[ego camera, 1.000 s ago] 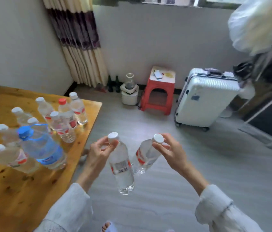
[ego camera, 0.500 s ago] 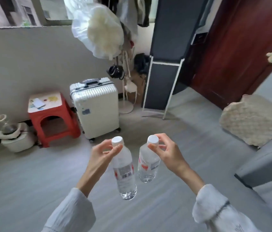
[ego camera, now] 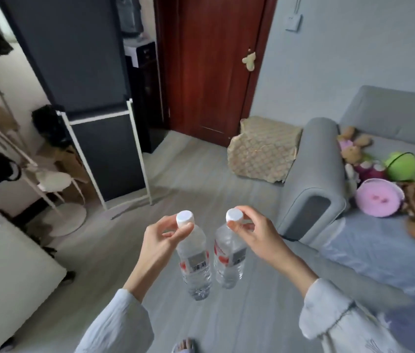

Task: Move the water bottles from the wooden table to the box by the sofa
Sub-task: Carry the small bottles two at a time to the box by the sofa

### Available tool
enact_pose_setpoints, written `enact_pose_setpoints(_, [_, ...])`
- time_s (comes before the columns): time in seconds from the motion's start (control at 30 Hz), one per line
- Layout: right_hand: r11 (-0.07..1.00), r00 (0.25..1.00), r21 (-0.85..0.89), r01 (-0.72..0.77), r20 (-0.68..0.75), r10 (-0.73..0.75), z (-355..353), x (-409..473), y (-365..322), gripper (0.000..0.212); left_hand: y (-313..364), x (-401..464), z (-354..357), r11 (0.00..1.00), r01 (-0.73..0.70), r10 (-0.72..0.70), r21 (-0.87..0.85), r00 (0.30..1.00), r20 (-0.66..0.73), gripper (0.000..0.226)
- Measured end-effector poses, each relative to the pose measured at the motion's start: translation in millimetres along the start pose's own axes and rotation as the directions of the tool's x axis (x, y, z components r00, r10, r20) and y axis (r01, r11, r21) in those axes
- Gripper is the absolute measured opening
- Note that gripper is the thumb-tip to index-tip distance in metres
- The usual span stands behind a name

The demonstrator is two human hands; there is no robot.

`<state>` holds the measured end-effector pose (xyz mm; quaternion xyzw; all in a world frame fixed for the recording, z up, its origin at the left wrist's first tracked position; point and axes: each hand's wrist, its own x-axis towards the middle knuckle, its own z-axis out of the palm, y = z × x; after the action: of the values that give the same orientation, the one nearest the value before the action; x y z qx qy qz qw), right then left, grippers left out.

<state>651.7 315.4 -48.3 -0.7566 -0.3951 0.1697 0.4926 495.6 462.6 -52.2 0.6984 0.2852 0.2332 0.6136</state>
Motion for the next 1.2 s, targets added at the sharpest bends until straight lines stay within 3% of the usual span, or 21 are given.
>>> enact_pose_setpoints(0.33, [0.997, 0.97, 0.024, -0.08, -0.23, 0.083, -74, 177, 71, 0.019, 18, 232, 73, 1.0, 0.017, -0.021, 0.023, 0.979, 0.201, 0.023])
enact_pose_setpoints(0.93, [0.985, 0.961, -0.083, -0.155, -0.242, 0.131, -271, 530, 214, 0.025, 48, 636, 256, 0.994, -0.047, 0.026, 0.1, 0.979, 0.202, 0.012])
enact_pose_setpoints(1.2, [0.964, 0.941, -0.107, -0.245, -0.266, 0.209, -327, 684, 299, 0.028, 36, 825, 330, 0.992, -0.047, 0.01, 0.117, 0.955, 0.297, 0.009])
